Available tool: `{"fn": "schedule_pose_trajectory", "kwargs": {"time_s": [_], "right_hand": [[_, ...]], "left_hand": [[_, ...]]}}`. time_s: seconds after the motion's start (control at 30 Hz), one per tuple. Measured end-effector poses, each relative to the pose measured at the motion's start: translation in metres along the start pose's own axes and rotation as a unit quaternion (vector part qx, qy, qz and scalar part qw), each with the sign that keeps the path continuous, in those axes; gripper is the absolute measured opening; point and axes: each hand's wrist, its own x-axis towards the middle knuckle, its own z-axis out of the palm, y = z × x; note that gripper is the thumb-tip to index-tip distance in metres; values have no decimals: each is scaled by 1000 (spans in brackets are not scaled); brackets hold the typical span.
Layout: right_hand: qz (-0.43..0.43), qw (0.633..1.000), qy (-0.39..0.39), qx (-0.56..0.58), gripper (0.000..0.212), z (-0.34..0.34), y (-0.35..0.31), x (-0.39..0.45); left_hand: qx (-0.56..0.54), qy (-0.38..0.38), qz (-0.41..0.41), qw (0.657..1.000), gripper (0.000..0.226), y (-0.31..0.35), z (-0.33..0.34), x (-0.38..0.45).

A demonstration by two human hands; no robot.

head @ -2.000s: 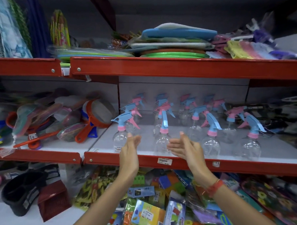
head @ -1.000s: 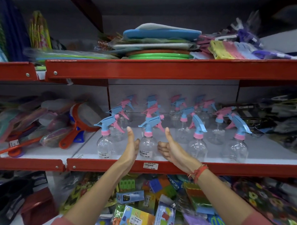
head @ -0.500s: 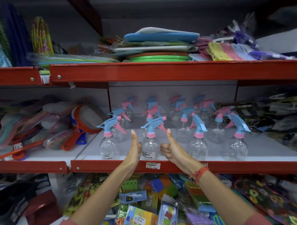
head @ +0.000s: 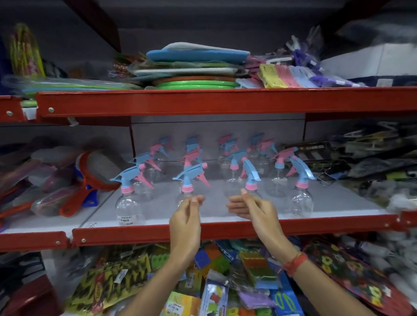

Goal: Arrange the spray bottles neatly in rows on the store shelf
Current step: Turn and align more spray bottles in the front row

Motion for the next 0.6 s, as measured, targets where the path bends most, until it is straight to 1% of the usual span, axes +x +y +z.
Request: {"fn": "schedule_pose_trajectory", "kwargs": {"time_s": [0.07,0.13,0.17,0.2,0.23,0.3,0.37,0.43,0.5,0.6], "right_hand": [[-12,997,77,-20,40,-23,1,0],[-21,985,159,-62,40,-45,4,4],[-23,979,184,-83,39,-54,8,9],[-18,977,192,-96,38,-62,12,15],[-7,979,179,-96,36,-69,15,23],[41,990,111,-76,35,-77,26,42],[109,993,18,-35,59,-79,29,61],[168,984,-47,25,77,-76,29,79],[214,971,-84,65,86,-73,25,88],[237,963,-117,54,96,-69,25,94]], "left_hand": [[-3,-38,-7,999,29,4,22,-3],[-4,-75,-34,997,35,6,43,-5],[-6,-87,-54,995,41,7,53,-6],[-12,-94,-76,993,48,8,61,-7],[-19,-99,-98,990,53,12,70,-9],[-28,-119,-143,982,65,19,82,-13],[-35,-145,-192,970,76,28,95,-17],[-58,-161,-232,958,89,36,106,-20],[-91,-157,-246,952,100,40,116,-20],[-117,-152,-242,951,101,40,124,-16]]}}
